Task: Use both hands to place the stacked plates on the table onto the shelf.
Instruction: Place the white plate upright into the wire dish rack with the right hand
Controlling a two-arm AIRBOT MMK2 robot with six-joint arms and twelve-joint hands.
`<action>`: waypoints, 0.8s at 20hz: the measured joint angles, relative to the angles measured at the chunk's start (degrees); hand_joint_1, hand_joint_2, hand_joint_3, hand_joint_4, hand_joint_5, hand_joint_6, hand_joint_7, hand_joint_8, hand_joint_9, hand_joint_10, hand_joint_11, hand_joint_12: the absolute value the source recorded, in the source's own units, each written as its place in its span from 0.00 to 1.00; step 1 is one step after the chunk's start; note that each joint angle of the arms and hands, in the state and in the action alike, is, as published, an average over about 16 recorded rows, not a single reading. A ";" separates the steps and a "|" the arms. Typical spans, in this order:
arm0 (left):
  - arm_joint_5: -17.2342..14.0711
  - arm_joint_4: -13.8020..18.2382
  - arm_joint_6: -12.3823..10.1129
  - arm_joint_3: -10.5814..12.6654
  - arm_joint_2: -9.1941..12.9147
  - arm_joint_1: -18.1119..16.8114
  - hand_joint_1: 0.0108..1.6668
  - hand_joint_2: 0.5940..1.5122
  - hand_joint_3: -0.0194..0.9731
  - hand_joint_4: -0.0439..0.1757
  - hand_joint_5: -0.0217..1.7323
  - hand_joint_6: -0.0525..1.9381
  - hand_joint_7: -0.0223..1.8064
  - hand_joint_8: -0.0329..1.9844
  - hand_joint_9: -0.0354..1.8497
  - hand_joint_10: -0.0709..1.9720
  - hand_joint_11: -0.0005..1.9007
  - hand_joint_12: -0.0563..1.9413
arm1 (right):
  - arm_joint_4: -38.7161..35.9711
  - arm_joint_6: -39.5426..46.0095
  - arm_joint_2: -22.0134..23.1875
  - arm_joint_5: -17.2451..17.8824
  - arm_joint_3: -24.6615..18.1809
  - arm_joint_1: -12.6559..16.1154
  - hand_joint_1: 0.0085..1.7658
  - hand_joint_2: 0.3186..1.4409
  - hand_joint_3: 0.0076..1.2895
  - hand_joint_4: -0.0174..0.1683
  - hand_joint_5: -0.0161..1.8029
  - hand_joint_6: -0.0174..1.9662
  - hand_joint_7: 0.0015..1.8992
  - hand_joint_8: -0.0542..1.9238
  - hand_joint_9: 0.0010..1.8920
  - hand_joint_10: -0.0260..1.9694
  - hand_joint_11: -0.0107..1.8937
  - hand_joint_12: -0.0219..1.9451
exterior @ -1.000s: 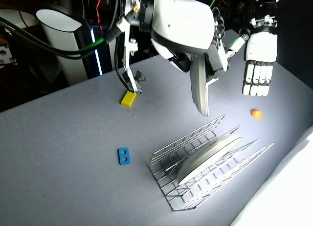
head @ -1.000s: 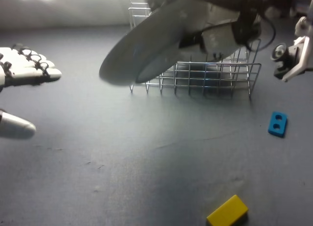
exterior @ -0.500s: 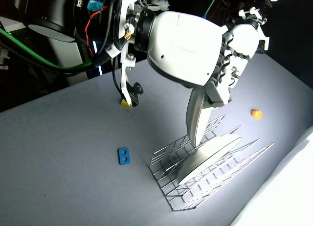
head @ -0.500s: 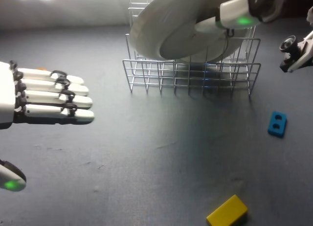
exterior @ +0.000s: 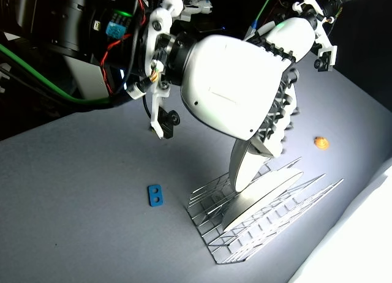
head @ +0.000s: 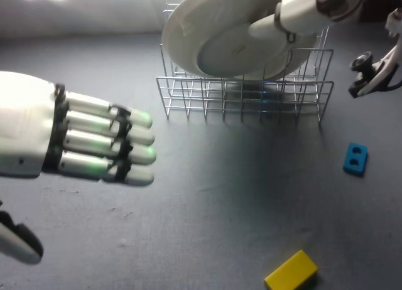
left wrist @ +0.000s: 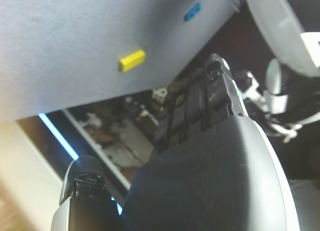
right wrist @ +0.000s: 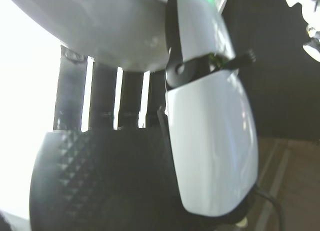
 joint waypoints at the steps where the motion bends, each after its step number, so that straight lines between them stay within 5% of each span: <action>1: -0.44 0.78 -0.03 -0.18 -0.09 -0.50 0.01 0.56 0.03 0.23 0.02 0.03 0.02 0.01 0.03 0.01 0.01 0.03 | 0.60 0.01 -0.34 0.06 0.47 -0.21 0.77 0.58 0.01 0.05 0.51 0.51 0.52 0.51 0.51 0.57 0.43 0.62; 16: -5.90 5.10 -1.86 -3.72 0.53 -2.01 0.00 0.56 0.03 0.23 0.03 0.03 0.02 0.01 0.03 0.01 0.01 0.03 | 4.09 0.17 -5.01 0.73 6.98 -4.45 0.77 0.59 0.01 0.04 0.51 0.49 0.53 0.50 0.51 0.57 0.44 0.62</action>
